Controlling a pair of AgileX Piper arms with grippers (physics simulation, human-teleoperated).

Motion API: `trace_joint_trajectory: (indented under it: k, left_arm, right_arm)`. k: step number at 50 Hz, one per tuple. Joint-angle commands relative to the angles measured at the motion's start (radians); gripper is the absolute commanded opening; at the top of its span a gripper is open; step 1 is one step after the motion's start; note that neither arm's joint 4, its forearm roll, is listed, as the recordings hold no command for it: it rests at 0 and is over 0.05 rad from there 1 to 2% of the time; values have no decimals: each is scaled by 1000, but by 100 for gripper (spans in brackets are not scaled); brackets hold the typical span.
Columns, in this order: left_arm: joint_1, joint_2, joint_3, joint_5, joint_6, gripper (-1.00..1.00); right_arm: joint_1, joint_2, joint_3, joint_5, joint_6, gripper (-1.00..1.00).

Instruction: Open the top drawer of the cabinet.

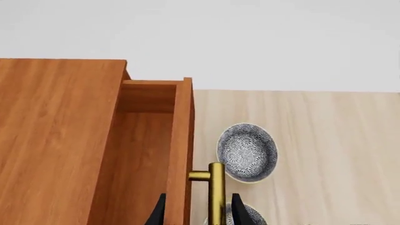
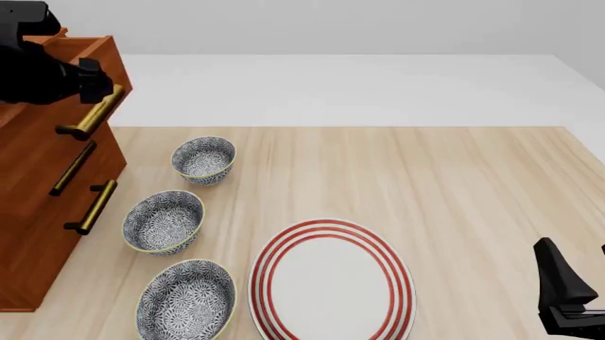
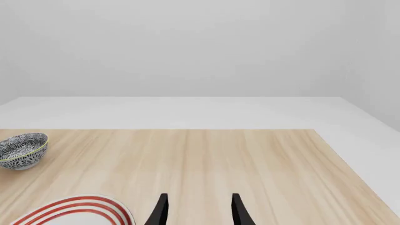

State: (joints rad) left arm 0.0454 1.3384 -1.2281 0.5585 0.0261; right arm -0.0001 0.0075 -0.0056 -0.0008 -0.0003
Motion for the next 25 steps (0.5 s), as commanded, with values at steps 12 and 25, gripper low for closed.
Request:
trace_joint_trajectory:
  k: [12, 25]
  left_arm:
    - [-18, 7, 15, -7, -14, 100]
    - [-13, 38, 25, -8, -12, 100]
  right_arm:
    - [0, 0, 0, 0, 0, 100]
    - [0, 0, 0, 0, 0, 100]
